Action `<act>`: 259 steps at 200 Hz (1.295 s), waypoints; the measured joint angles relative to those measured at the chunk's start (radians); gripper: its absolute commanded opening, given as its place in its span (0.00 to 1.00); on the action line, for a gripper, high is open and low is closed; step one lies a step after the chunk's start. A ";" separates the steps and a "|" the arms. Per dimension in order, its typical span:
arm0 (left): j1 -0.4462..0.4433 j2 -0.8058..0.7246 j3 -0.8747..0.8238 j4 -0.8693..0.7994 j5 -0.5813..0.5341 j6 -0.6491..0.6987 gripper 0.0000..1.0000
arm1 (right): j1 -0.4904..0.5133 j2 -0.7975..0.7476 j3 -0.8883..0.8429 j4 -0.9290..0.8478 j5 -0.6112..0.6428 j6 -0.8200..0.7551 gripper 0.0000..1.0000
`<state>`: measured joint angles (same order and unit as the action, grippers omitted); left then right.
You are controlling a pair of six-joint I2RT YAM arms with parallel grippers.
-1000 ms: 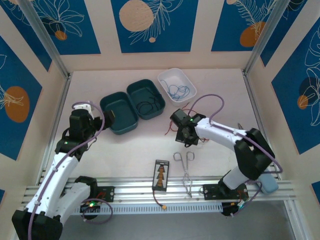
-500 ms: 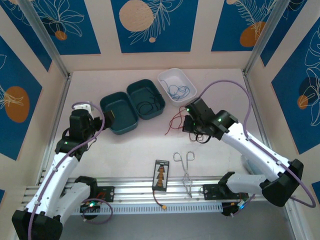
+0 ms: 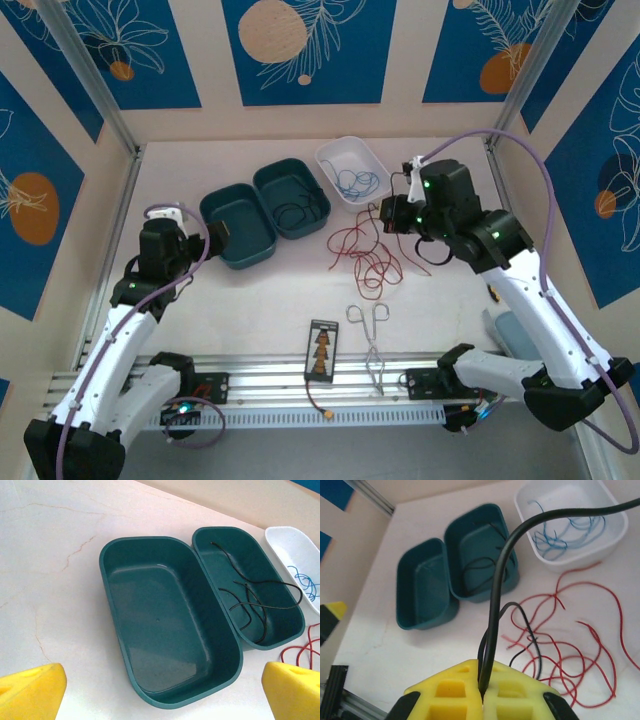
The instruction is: Untangle the cables
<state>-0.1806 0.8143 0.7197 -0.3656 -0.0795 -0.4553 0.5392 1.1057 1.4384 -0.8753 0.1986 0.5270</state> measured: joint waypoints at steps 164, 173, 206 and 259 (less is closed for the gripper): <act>0.000 0.054 -0.015 0.037 0.009 -0.008 1.00 | -0.214 0.319 0.589 0.018 -0.291 -0.152 0.05; 0.000 0.054 -0.015 0.037 0.009 -0.008 1.00 | -0.214 0.344 0.626 0.016 -0.316 -0.153 0.05; 0.000 0.054 -0.015 0.037 0.010 -0.011 1.00 | -0.211 0.456 0.750 0.016 -0.397 -0.152 0.05; 0.000 0.018 -0.015 0.033 0.019 -0.012 1.00 | -0.140 0.643 0.844 0.023 -0.419 -0.167 0.04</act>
<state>-0.1806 0.8322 0.7048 -0.3328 -0.0605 -0.4671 0.3988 1.7489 2.2826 -0.8528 -0.2203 0.3599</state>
